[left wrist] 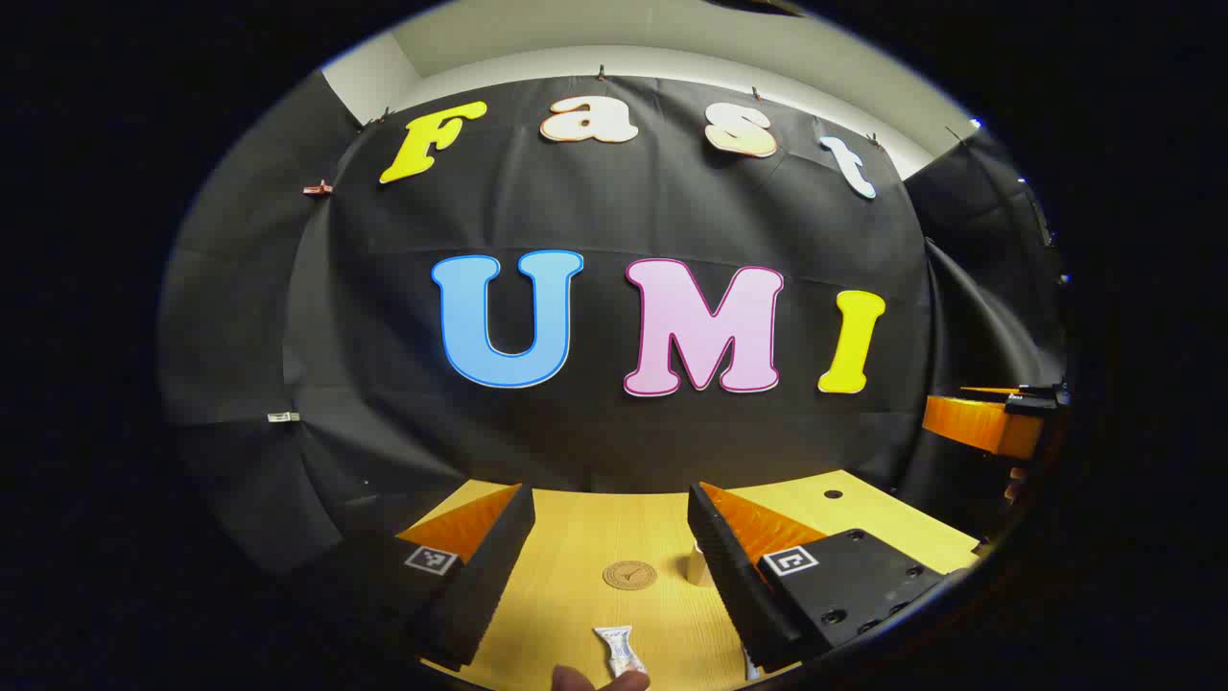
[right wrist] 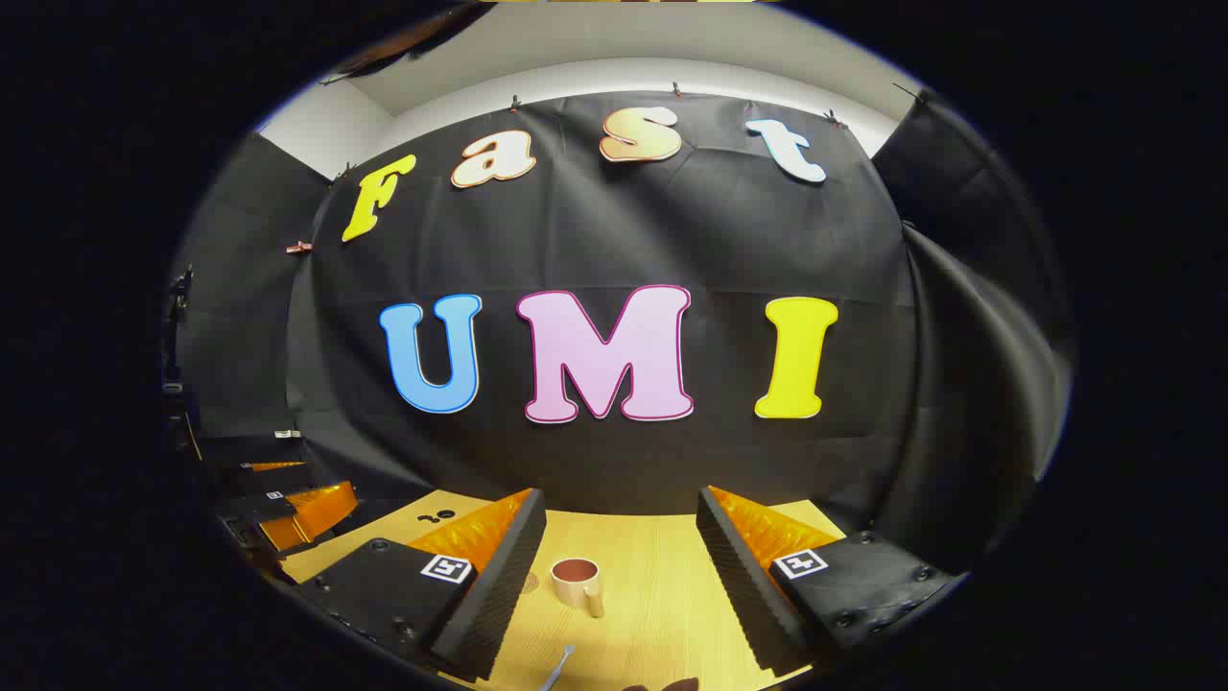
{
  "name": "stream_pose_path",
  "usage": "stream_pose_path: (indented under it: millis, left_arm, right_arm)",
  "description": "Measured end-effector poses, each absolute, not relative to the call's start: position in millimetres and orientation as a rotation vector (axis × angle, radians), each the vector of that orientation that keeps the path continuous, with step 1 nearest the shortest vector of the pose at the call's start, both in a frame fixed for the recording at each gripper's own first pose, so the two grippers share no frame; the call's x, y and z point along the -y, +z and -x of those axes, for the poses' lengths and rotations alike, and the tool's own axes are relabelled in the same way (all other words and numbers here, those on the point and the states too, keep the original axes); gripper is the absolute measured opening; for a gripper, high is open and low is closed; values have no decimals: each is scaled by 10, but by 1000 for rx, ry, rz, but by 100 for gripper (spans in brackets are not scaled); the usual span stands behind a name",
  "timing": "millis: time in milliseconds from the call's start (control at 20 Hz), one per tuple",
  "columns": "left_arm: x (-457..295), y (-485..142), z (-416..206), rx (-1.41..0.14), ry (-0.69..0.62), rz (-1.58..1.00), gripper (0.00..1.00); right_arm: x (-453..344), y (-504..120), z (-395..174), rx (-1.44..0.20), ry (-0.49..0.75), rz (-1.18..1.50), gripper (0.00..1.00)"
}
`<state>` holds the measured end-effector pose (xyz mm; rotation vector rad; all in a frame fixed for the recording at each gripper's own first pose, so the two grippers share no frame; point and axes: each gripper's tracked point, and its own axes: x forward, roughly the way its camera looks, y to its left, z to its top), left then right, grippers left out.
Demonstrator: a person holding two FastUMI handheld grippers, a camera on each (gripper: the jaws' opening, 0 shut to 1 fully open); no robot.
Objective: Put the toothbrush and toothpaste on the desktop into the cup, then pick up the cup and place it on the coaster on the desktop.
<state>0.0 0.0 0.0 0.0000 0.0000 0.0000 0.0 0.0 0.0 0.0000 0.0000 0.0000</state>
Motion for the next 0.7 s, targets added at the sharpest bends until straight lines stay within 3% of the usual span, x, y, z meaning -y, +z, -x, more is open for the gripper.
stream_pose_path:
  millis: [700]
  left_arm:
    - [24,-110,-94,-34,-9,5,99]
  right_arm:
    - [55,-158,-35,-48,-18,4,97]
